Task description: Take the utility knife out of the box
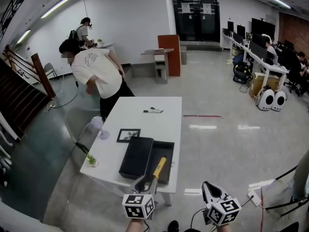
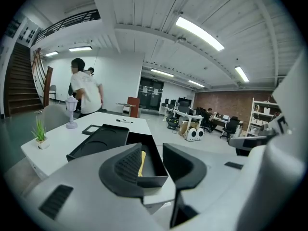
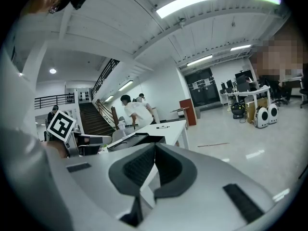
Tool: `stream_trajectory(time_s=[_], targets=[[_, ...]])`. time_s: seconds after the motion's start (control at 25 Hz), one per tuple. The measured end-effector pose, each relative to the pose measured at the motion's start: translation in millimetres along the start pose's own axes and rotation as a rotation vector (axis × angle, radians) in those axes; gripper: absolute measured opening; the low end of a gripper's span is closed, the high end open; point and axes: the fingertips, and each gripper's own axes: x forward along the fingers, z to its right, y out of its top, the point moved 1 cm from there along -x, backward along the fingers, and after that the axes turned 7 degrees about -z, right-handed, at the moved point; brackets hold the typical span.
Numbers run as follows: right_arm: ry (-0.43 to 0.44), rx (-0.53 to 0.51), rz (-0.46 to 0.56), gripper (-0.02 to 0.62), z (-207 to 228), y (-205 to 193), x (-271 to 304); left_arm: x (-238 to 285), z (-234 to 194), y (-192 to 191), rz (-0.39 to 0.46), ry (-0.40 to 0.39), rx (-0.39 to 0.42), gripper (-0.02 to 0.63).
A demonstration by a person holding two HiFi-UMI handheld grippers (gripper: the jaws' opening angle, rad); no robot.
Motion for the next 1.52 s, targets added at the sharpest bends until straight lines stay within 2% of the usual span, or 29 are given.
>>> stream_trajectory(time_s=[0.36, 0.84, 1.12, 1.52], targets=[[0.009, 0.02, -0.026, 0.002, 9.3, 2.9, 20.5, 22.5, -10.6, 0.0, -0.056, 0.017, 0.013, 0.118], [0.098, -0.012, -0.06, 0.002, 44.8, 34.3, 73.5, 73.5, -21.2, 14.4, -0.153, 0.067, 0.005, 0.129], [0.148, -0.019, -0.087, 0.002, 59.9, 38.4, 96.7, 106.8, -22.4, 9.2, -0.266, 0.078, 0.048, 0.137], [0.141, 0.014, -0.1, 0.002, 94.4, 40.5, 109.4, 153.1, -15.4, -14.7, -0.486, 0.076, 0.175, 0.152]])
